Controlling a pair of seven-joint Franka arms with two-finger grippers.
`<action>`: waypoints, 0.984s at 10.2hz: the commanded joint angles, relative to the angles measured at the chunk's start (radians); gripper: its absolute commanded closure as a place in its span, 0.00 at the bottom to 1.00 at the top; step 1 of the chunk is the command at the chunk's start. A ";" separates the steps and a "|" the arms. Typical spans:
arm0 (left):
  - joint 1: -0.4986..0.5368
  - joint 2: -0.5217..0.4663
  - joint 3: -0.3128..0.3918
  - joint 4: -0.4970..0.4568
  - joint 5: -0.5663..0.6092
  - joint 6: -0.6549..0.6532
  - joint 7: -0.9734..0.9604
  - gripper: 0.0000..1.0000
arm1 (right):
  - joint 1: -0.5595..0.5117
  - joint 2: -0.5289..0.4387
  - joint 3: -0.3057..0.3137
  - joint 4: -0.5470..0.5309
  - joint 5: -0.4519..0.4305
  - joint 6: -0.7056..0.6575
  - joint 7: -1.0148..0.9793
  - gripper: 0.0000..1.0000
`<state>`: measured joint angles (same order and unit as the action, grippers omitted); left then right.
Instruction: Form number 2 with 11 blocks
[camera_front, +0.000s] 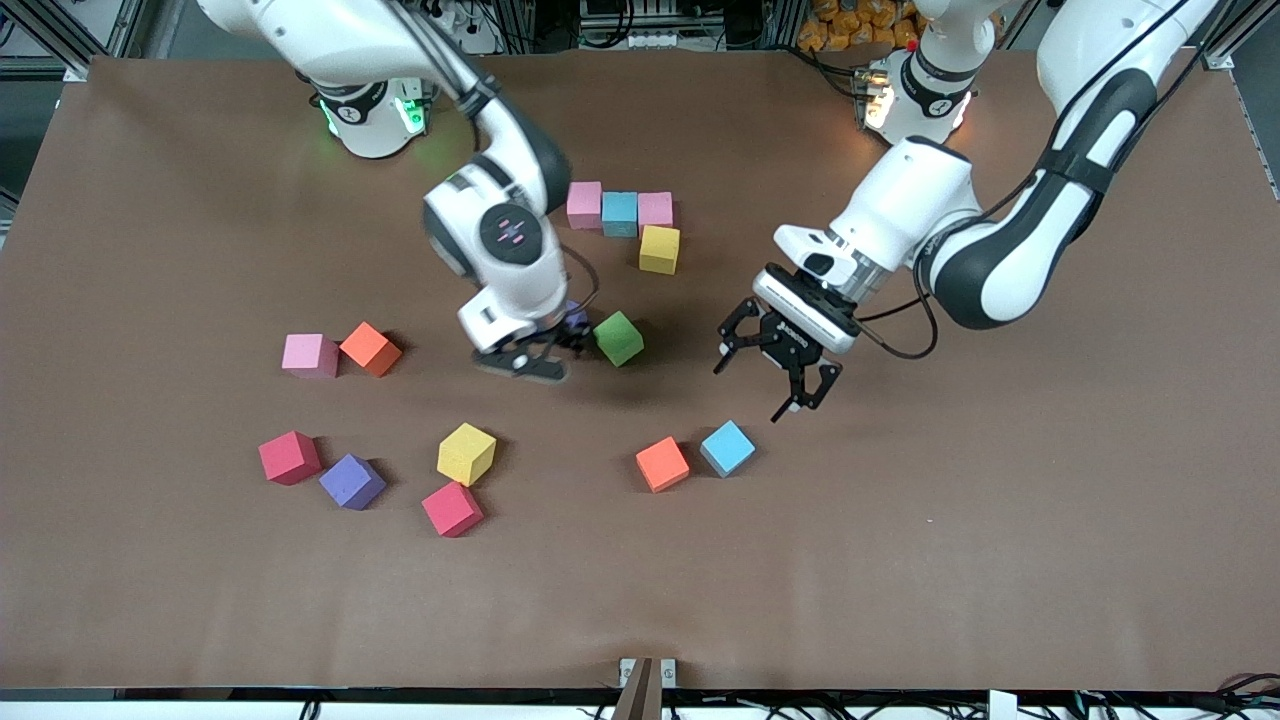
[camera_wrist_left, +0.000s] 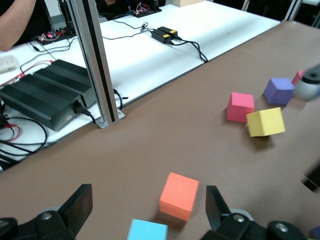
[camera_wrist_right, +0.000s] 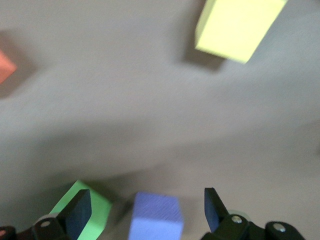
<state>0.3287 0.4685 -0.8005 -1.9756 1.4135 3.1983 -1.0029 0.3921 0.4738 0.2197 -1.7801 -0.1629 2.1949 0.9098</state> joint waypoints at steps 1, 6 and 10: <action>0.021 -0.079 -0.052 -0.042 -0.016 -0.056 -0.159 0.00 | -0.105 -0.018 0.017 -0.015 -0.017 0.003 -0.029 0.00; 0.023 -0.093 -0.228 -0.029 -0.042 -0.374 -0.508 0.00 | -0.154 0.061 0.003 0.030 -0.026 0.098 -0.012 0.00; 0.029 -0.070 -0.370 -0.017 -0.292 -0.664 -0.490 0.00 | -0.141 0.129 -0.074 0.102 -0.098 0.124 -0.011 0.00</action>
<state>0.3391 0.4105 -1.1296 -1.9877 1.1883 2.6092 -1.4909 0.2439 0.5735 0.1685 -1.7157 -0.2112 2.3156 0.8798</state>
